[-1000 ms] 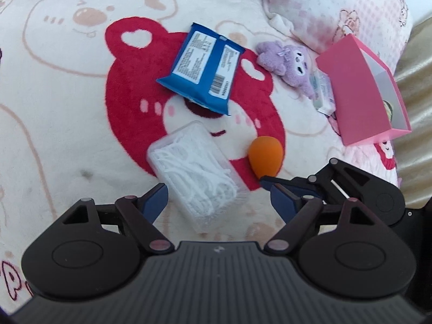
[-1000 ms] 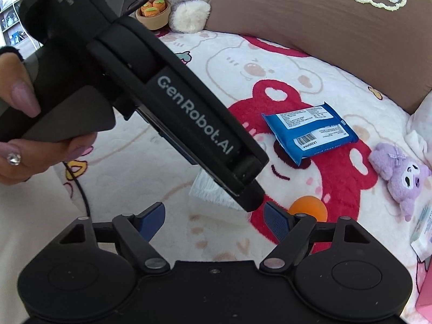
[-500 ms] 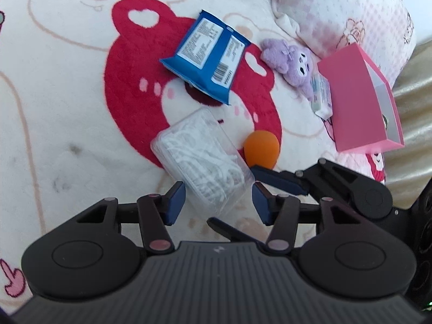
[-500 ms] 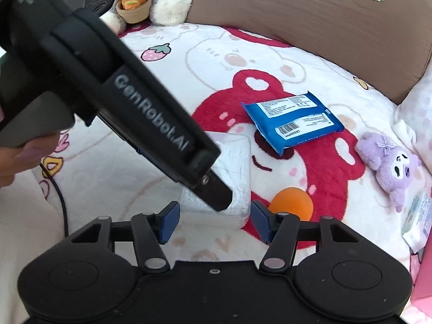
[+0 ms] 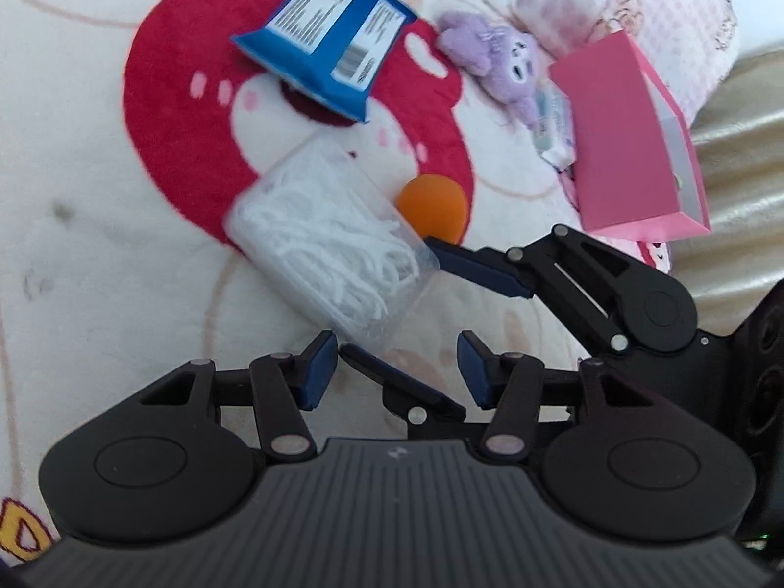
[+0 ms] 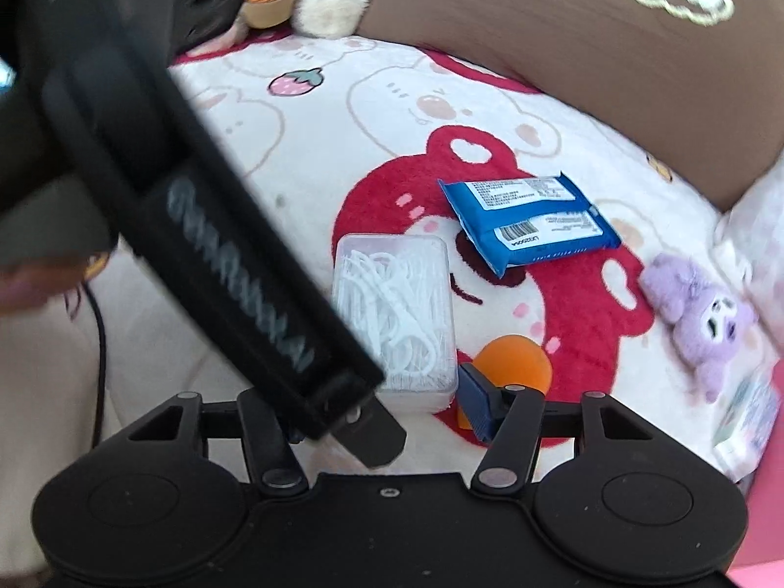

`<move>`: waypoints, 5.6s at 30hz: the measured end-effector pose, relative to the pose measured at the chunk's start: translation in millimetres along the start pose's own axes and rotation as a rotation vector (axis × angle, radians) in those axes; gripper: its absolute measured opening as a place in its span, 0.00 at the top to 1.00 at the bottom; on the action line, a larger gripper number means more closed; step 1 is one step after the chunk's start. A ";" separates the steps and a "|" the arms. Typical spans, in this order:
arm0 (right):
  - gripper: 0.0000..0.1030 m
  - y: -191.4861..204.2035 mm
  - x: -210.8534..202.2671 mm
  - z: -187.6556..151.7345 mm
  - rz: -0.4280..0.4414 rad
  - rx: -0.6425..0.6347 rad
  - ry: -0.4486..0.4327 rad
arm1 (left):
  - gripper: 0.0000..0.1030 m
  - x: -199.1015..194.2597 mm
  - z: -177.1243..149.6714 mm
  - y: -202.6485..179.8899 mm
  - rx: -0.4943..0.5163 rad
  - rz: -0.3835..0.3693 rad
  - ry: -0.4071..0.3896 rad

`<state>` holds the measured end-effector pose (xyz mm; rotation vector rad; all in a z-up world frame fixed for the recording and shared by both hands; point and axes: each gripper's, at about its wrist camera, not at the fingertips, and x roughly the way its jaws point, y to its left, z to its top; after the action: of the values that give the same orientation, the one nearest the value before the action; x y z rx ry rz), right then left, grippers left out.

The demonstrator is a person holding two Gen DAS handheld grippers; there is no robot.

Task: Organize objects
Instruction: 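Move the left tool toward the clear box of floss picks, then close the left gripper around the clear floss-pick box, then lift the floss-pick box with the left gripper toward the pink box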

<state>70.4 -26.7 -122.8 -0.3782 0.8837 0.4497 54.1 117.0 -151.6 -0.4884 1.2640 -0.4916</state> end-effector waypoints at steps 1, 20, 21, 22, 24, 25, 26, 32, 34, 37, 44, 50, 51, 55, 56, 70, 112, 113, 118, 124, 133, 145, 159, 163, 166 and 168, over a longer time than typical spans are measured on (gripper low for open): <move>0.38 -0.5 -1.6 -1.8 0.000 -0.010 0.004 | 0.50 -3.6 0.8 -1.0 0.020 0.018 -0.016; 0.39 -18.3 -19.8 -27.9 0.108 0.020 0.093 | 0.49 3.0 6.2 0.9 0.072 0.079 -0.081; 0.39 -19.9 -18.7 -28.4 0.104 0.036 0.097 | 0.49 3.4 5.1 -0.4 0.080 0.078 -0.078; 0.39 -20.8 -19.4 -28.8 0.097 0.047 0.099 | 0.51 3.4 4.5 -1.5 0.086 0.075 -0.073; 0.38 -22.7 -21.4 -30.5 0.075 0.053 0.105 | 0.53 2.7 3.8 -3.5 0.100 0.070 -0.060; 0.38 -24.2 -23.5 -31.8 0.059 0.056 0.110 | 0.55 2.6 3.4 -3.7 0.096 0.060 -0.053; 0.37 -26.9 -24.9 -33.2 0.040 0.062 0.117 | 0.56 3.2 2.7 -3.7 0.090 0.044 -0.043; 0.37 -54.6 -20.7 -44.2 -0.013 0.187 0.167 | 0.56 15.0 -3.3 -5.4 0.030 -0.041 0.020; 0.35 -59.7 -21.1 -48.6 -0.005 0.225 0.171 | 0.56 16.6 -4.5 -7.0 0.015 -0.039 0.021; 0.35 -64.6 -23.7 -51.1 0.092 0.289 0.145 | 0.53 12.9 -4.0 -13.3 0.036 0.063 -0.066; 0.28 -58.6 -12.6 -43.6 0.154 0.373 0.118 | 0.55 19.1 -4.4 -13.8 0.002 0.038 -0.055; 0.15 -53.2 -5.6 -42.0 0.122 0.412 0.127 | 0.54 25.3 -10.8 -17.8 -0.063 0.043 -0.069; 0.14 -52.8 -4.2 -41.8 0.114 0.417 0.127 | 0.53 25.6 -11.7 -18.9 -0.067 0.046 -0.073; 0.10 -49.3 1.5 -41.0 0.097 0.426 0.132 | 0.53 26.4 -12.4 -18.1 -0.084 0.042 -0.077; 0.09 -48.0 3.1 -40.6 0.091 0.421 0.134 | 0.53 26.6 -12.2 -17.1 -0.086 0.040 -0.076; 0.09 -45.5 1.8 -44.3 0.095 0.400 0.092 | 0.51 24.3 -16.1 -23.7 -0.043 0.057 -0.092; 0.09 -61.8 -91.9 -46.8 0.052 0.367 0.052 | 0.53 -18.0 -32.3 -116.3 0.100 0.025 -0.113; 0.09 -62.2 -95.1 -47.2 0.050 0.369 0.050 | 0.54 -20.3 -31.3 -119.3 0.116 0.022 -0.109; 0.09 -67.3 -111.6 -46.1 0.048 0.369 0.023 | 0.53 -29.8 -30.3 -134.9 0.158 0.025 -0.109; 0.09 -71.9 -125.1 -46.1 0.056 0.391 0.014 | 0.53 -35.9 -30.6 -153.1 0.189 0.053 -0.097; 0.09 -81.2 -149.0 -46.2 0.066 0.431 0.014 | 0.53 -46.4 -28.6 -178.1 0.205 0.051 -0.083; 0.09 -94.3 -178.0 -46.0 0.075 0.457 0.016 | 0.52 -57.8 -28.3 -212.9 0.247 0.064 -0.072; 0.09 -105.4 -205.7 -49.2 0.037 0.444 -0.014 | 0.51 -64.8 -26.6 -250.2 0.299 0.084 -0.084; 0.09 -111.6 -215.2 -52.9 0.019 0.445 -0.038 | 0.51 -64.6 -23.4 -262.0 0.311 0.082 -0.093; 0.09 -116.7 -220.0 -56.2 0.005 0.450 -0.055 | 0.51 -61.8 -20.8 -271.5 0.329 0.082 -0.100; 0.09 -119.8 -224.5 -59.3 -0.008 0.452 -0.075 | 0.52 -60.6 -20.8 -280.7 0.363 0.084 -0.115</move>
<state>-29.7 -205.8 39.0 0.0493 0.8815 0.2446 -2.2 -72.6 57.7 -0.1547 1.0509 -0.5977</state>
